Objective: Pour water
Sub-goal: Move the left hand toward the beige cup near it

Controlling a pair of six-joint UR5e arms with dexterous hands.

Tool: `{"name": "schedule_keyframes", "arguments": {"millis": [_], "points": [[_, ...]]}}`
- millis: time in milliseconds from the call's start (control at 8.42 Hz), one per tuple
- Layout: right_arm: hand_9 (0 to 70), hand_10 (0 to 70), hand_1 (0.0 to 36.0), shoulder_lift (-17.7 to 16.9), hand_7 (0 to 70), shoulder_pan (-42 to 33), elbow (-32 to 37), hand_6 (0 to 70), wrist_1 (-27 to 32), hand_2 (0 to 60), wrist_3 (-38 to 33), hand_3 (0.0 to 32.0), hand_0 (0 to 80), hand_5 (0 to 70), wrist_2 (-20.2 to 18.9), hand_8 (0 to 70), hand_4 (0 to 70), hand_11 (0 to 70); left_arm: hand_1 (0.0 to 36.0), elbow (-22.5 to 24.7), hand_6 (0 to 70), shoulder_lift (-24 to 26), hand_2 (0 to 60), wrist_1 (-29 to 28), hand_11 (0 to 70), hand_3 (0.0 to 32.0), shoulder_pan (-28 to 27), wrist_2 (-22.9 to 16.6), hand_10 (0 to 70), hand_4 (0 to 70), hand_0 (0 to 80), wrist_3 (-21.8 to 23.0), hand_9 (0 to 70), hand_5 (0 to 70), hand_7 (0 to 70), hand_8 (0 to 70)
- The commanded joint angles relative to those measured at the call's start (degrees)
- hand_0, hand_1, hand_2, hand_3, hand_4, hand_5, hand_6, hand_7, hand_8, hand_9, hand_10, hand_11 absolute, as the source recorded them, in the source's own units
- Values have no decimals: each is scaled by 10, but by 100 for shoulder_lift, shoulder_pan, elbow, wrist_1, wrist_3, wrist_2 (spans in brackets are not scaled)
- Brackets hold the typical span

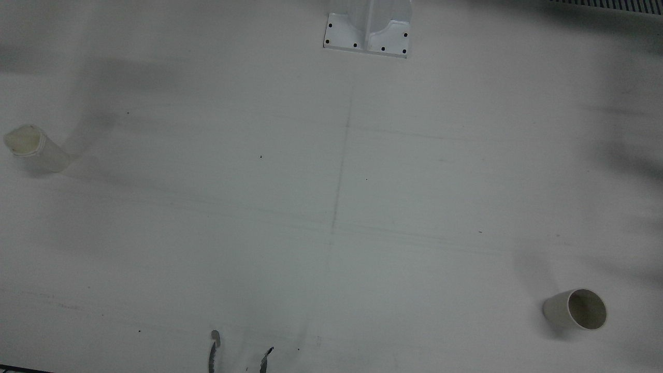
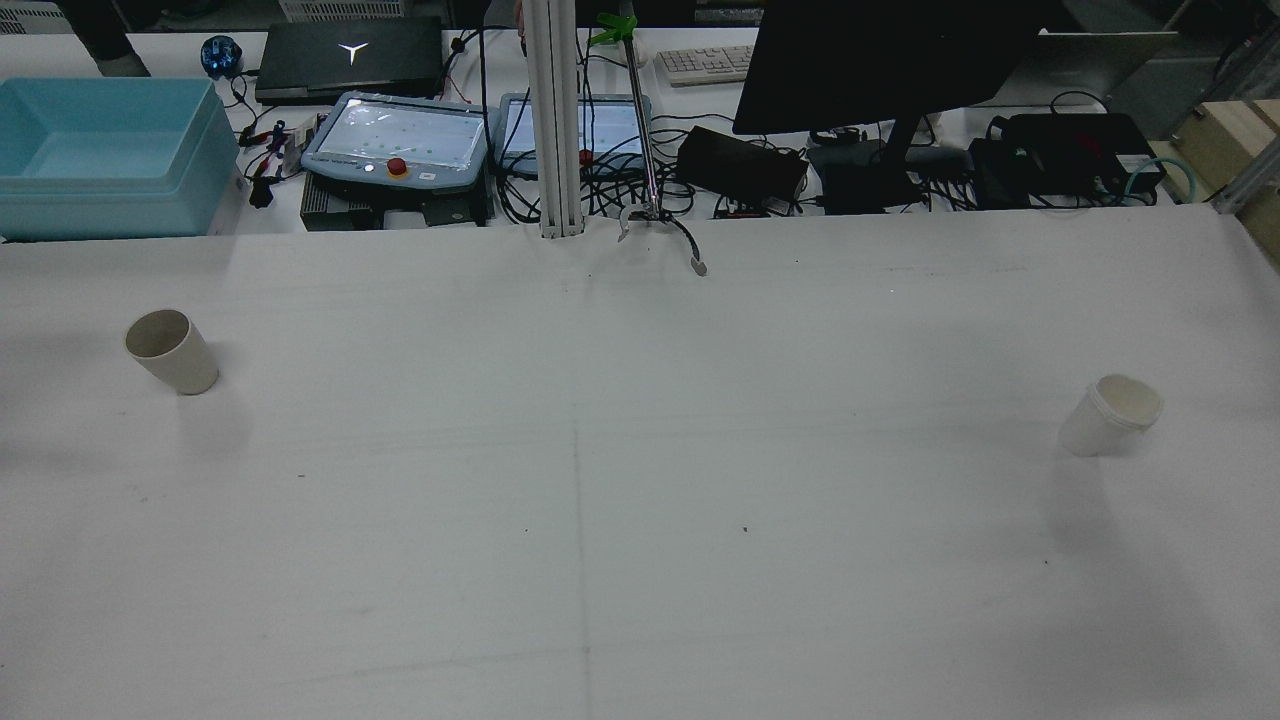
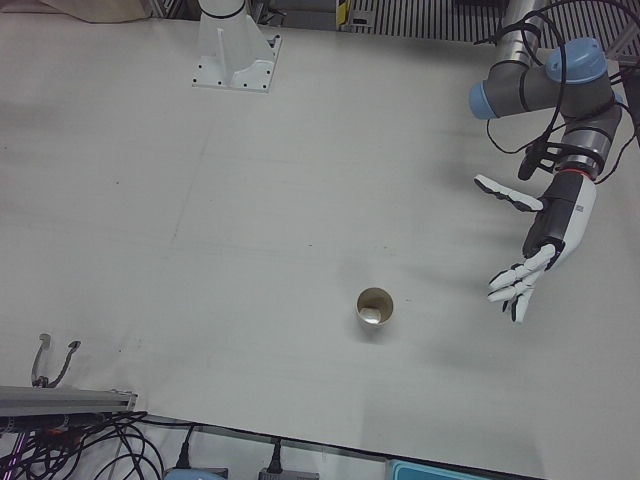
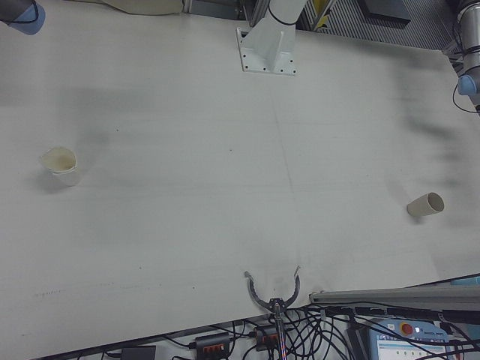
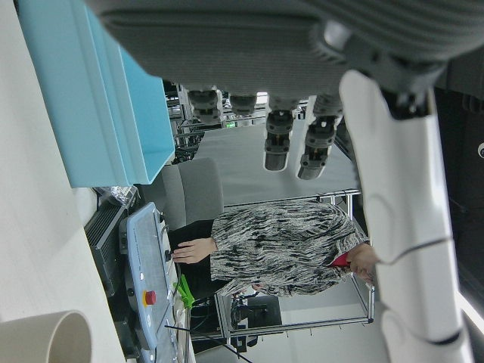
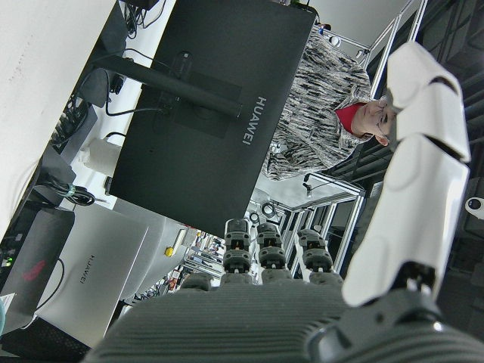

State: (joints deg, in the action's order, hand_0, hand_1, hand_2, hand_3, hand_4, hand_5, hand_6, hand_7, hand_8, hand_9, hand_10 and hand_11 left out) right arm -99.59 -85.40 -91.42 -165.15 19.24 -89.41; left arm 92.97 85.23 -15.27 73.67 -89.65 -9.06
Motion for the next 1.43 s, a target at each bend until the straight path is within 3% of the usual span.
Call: {"name": "schedule_keyframes", "arguments": {"millis": [0, 119, 238, 356, 475, 594, 713, 950, 1069, 1188, 1307], "points": [[136, 0, 188, -8, 80, -3, 18, 123, 0, 178, 9, 0, 495, 71, -6, 112, 28, 0, 123, -33, 159, -24, 0, -11, 83, 0, -20, 8, 44, 309, 606, -34, 21, 52, 177, 31], [135, 0, 188, -8, 77, -3, 149, 122, 0, 175, 27, 0, 495, 71, -6, 112, 26, 0, 123, -260, 158, -16, 0, -168, 82, 0, -98, 26, 43, 309, 604, -173, 21, 40, 177, 31], [133, 0, 187, 1, 77, 23, 368, 122, 9, 178, 36, 0, 495, 71, -15, 111, 24, 0, 111, -775, 154, 71, 0, -631, 81, 0, -551, 87, 43, 304, 590, -331, 20, 8, 170, 32], [135, 0, 187, -8, 65, 41, 405, 119, 35, 184, 44, 0, 493, 71, -15, 115, 22, 0, 122, -1155, 155, 211, 0, -870, 109, 0, -860, 410, 61, 306, 603, -437, 20, 0, 165, 32], [136, 0, 193, -8, 33, 67, 623, 107, 235, 199, 45, 0, 491, 72, -15, 115, 1, 0, 161, -1481, 155, 326, 0, -1047, 125, 0, -1046, 613, 69, 301, 662, -552, 19, 0, 162, 30], [136, 0, 191, 1, 2, 111, 1025, 92, 725, 200, 10, 0, 487, 71, -33, 113, 0, 0, 188, -1988, 125, 579, 0, -1283, 87, 0, -1065, 615, 42, 252, 728, -692, 8, 0, 113, 21], [128, 0, 195, 1, 23, 155, 1081, 107, 851, 227, 1, 0, 488, 70, -50, 108, 26, 0, 210, -2220, 109, 773, 0, -1286, 64, 0, -1074, 615, 24, 218, 786, -807, 2, 0, 80, 14], [142, 0, 208, -8, 104, 216, 1082, 146, 861, 258, 9, 0, 502, 74, -68, 120, 118, 0, 236, -2240, 99, 968, 0, -1207, 60, 0, -1083, 606, 20, 211, 800, -1288, 0, 0, 56, 9], [126, 0, 213, -8, 82, 243, 1082, 132, 861, 248, 27, 0, 504, 73, -68, 108, 93, 0, 261, -2274, 100, 986, 0, -1207, 74, 0, -1283, 597, 28, 241, 800, -1352, 0, 0, 44, 10], [129, 0, 213, -8, 88, 269, 1082, 136, 861, 248, 44, 0, 505, 73, -59, 110, 96, 0, 247, -2405, 101, 1143, 0, -1163, 75, 0, -1633, 606, 29, 253, 800, -1344, 0, 0, 43, 10], [131, 0, 214, -8, 96, 270, 1091, 140, 853, 250, 45, 0, 505, 74, -51, 112, 101, 0, 207, -2607, 106, 1336, 0, -1145, 70, 0, -1750, 615, 29, 267, 683, -1353, 0, 0, 52, 11]]}}
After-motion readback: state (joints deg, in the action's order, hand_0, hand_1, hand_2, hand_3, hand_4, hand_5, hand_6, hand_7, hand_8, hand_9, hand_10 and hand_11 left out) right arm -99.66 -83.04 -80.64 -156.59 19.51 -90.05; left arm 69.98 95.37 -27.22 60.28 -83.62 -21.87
